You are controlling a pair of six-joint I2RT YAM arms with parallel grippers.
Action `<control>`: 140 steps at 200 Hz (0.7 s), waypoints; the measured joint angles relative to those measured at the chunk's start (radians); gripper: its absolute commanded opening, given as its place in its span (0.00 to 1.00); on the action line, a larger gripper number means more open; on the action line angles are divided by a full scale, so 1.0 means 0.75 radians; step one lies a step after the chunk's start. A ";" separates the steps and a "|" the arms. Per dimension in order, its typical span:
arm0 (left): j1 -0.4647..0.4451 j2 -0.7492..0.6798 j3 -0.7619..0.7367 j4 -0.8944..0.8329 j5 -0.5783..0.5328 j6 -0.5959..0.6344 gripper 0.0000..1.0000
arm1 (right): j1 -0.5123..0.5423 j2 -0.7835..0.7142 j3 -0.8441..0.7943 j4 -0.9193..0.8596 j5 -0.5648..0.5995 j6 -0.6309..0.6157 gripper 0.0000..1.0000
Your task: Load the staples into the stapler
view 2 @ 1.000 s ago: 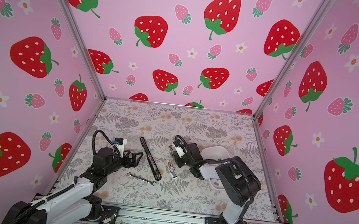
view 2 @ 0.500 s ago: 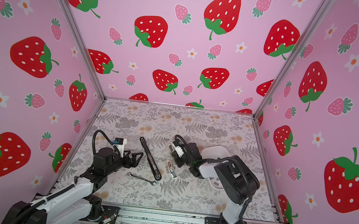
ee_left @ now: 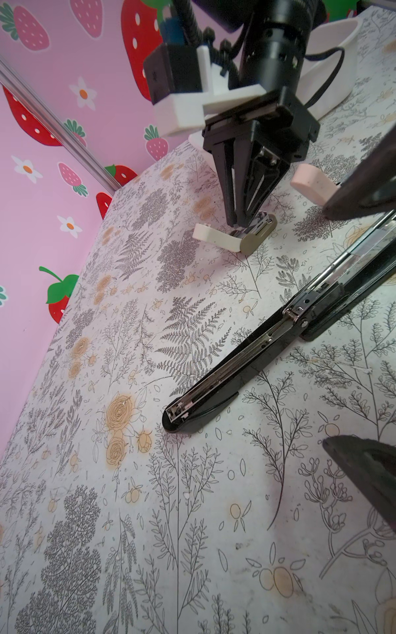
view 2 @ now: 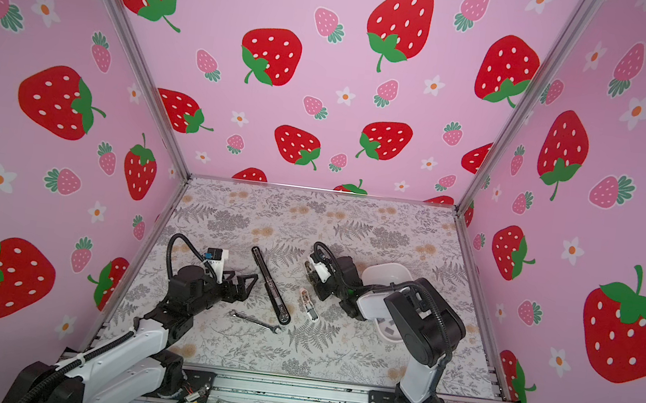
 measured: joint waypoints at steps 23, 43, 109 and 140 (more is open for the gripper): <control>0.000 0.000 0.001 0.000 0.000 0.000 0.99 | 0.000 0.000 -0.001 0.000 0.000 0.009 0.02; 0.000 0.000 0.001 0.000 0.000 0.000 0.99 | 0.000 0.000 -0.005 0.001 0.001 0.015 0.02; -0.004 0.000 0.000 0.000 0.000 0.000 0.99 | 0.000 0.000 -0.046 0.019 0.014 0.025 0.02; -0.007 0.000 0.001 0.000 -0.001 0.001 0.99 | 0.000 -0.008 -0.061 0.025 0.015 0.033 0.02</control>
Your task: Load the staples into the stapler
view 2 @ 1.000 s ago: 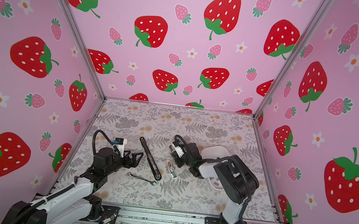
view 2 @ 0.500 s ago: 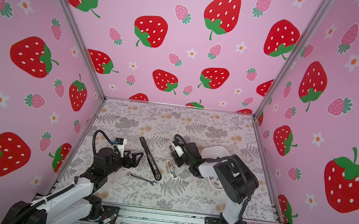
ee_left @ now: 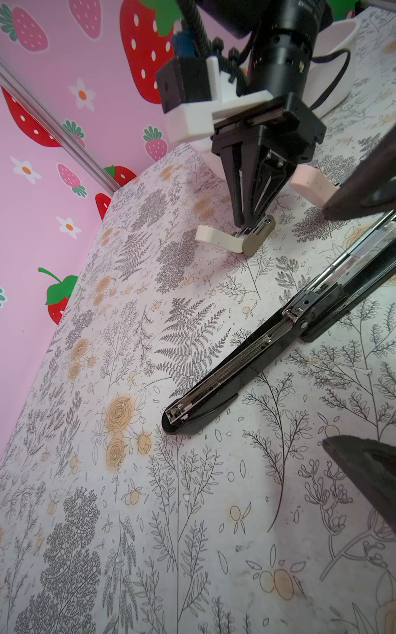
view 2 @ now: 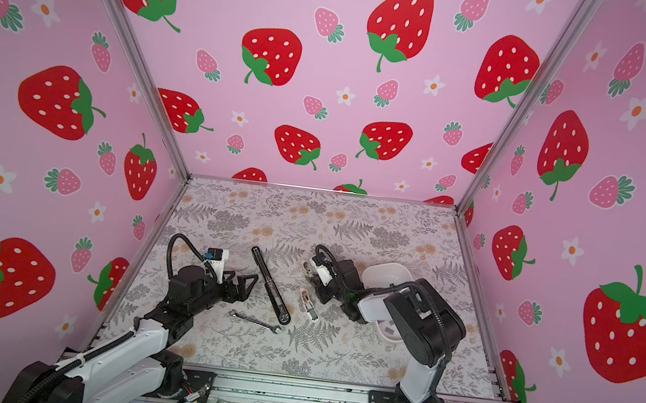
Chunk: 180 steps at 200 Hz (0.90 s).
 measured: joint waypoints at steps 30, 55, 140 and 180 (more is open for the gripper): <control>-0.001 0.000 0.000 0.000 0.000 0.000 0.99 | -0.001 -0.021 -0.027 0.004 0.001 0.007 0.03; -0.001 0.000 0.000 0.000 0.000 0.000 0.99 | -0.001 -0.033 -0.041 0.004 0.003 0.015 0.17; -0.002 0.000 0.000 0.000 -0.001 0.000 0.99 | -0.001 -0.075 -0.048 -0.042 0.023 0.041 0.43; -0.002 0.000 0.000 -0.001 -0.014 0.000 0.99 | -0.001 -0.203 -0.077 -0.043 0.041 0.059 0.43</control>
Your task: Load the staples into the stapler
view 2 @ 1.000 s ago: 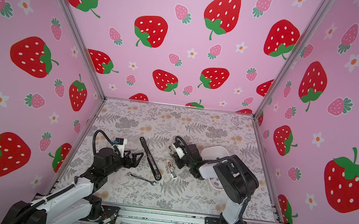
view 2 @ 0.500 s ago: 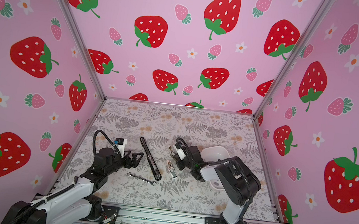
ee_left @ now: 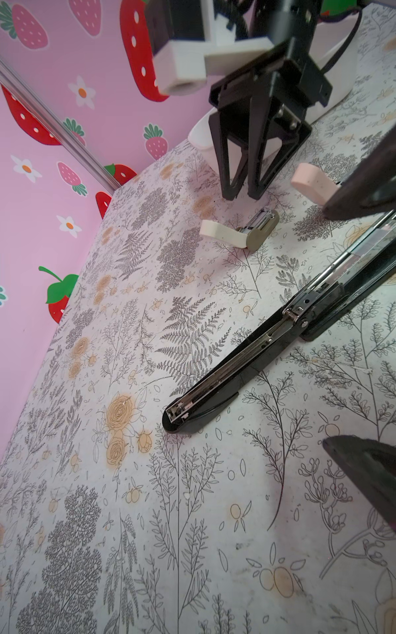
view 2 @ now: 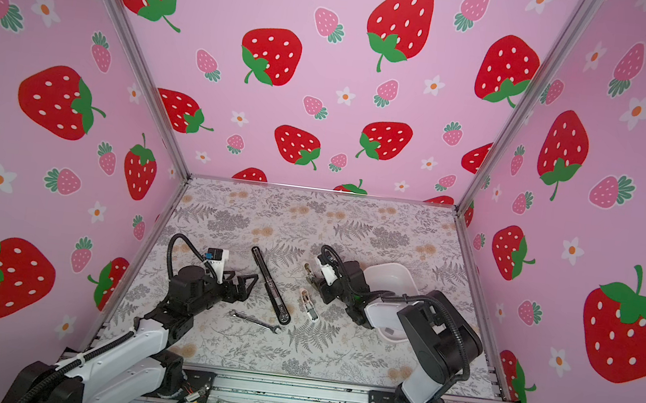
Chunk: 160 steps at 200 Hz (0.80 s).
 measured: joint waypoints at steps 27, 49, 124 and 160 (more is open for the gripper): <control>-0.001 0.000 0.001 -0.005 -0.020 -0.001 0.99 | 0.005 -0.119 -0.092 0.020 0.009 0.024 0.48; -0.001 0.007 0.005 -0.022 -0.043 -0.003 0.99 | 0.043 -0.269 -0.220 0.062 0.048 0.055 0.49; -0.003 -0.300 0.026 -0.207 -0.292 -0.177 0.99 | 0.535 -0.696 -0.364 0.079 0.296 0.184 0.56; -0.003 -0.583 -0.033 -0.286 -0.349 -0.242 0.99 | 0.764 -0.601 -0.313 0.043 0.447 0.224 0.59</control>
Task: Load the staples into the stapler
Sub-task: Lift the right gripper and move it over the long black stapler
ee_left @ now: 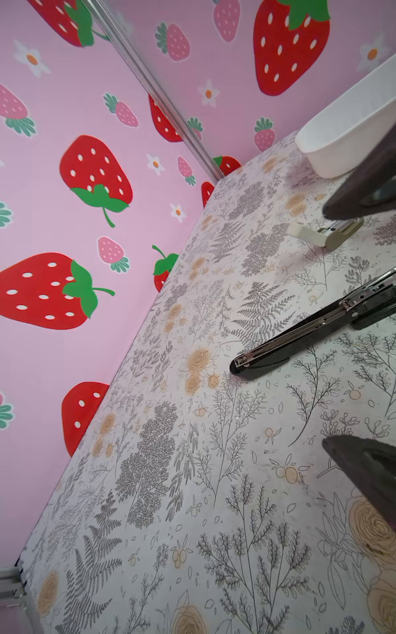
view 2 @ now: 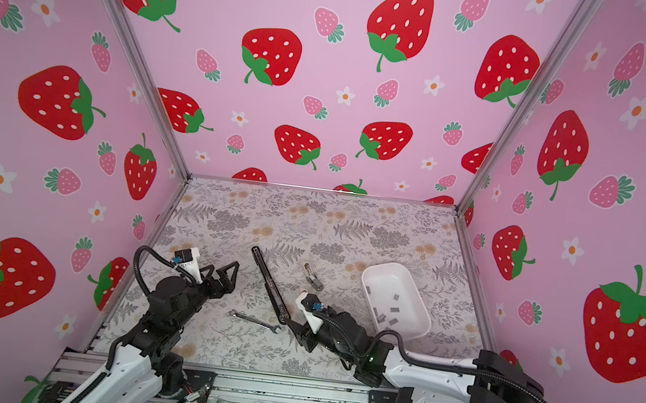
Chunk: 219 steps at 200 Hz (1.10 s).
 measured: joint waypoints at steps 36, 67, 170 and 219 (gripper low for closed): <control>0.001 -0.098 0.003 -0.183 -0.008 0.001 0.99 | 0.056 0.186 0.051 -0.003 0.064 0.051 0.59; 0.002 -0.116 0.003 -0.268 0.017 -0.001 0.99 | 0.056 0.338 0.087 -0.011 0.105 0.084 0.59; 0.003 0.233 0.086 -0.281 0.145 -0.009 0.99 | 0.010 0.493 0.156 -0.031 0.153 0.129 0.59; 0.003 0.365 0.116 -0.224 0.201 -0.010 0.99 | -0.015 0.538 0.160 -0.040 0.152 0.128 0.59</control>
